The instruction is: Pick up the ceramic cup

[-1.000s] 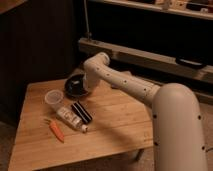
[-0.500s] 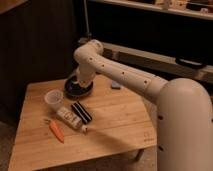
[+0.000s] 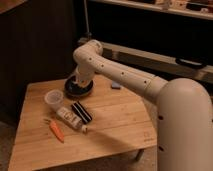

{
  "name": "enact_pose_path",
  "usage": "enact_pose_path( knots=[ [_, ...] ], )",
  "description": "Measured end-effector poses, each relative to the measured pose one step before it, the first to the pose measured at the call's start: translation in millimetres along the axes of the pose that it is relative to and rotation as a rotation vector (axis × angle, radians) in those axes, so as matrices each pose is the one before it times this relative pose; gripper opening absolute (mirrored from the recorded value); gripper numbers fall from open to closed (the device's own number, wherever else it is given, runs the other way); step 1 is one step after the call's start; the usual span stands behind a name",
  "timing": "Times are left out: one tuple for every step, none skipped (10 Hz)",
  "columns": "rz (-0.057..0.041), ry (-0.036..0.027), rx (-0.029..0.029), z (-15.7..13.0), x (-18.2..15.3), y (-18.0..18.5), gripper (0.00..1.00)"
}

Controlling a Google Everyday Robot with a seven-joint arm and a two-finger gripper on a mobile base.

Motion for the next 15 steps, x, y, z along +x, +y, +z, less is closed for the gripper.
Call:
enact_pose_path(
  knots=[
    [-0.03397, -0.02474, 0.03209, 2.07, -8.55, -20.79, 0.19],
    [-0.02872, -0.02269, 0.01814, 1.16, -7.71, -13.63, 0.22],
    [-0.0425, -0.03076, 0.00456, -0.92, -9.25, -15.3, 0.27],
    [-0.02822, -0.02057, -0.00467, 1.14, -3.63, -11.26, 0.3],
    [-0.01924, -0.01656, -0.00822, 0.18, -2.18, -7.08, 0.39],
    [-0.01382, -0.01271, -0.01069, -2.32, -3.07, -4.56, 0.51],
    [-0.0086, -0.00802, -0.00973, -1.2, -2.64, -3.55, 0.6],
    [-0.00693, -0.00854, -0.01046, 0.65, -2.4, -2.34, 0.69],
    [-0.00448, -0.00945, -0.01058, 1.72, -2.25, -0.73, 0.78],
    [-0.00076, -0.01019, -0.00515, 4.07, -1.93, 0.49, 0.8],
    [0.00127, -0.00782, -0.00215, 4.0, -1.22, 0.82, 0.8],
    [0.00312, -0.00816, -0.00241, 5.8, -1.19, 2.66, 0.8],
    [0.00143, -0.00256, 0.00159, 2.69, -0.43, 0.92, 0.8],
    [0.00186, -0.00195, 0.00148, 2.08, -0.14, 1.1, 0.8],
    [0.00212, -0.00065, 0.00351, 1.42, 0.05, 0.69, 0.8]
  ],
)
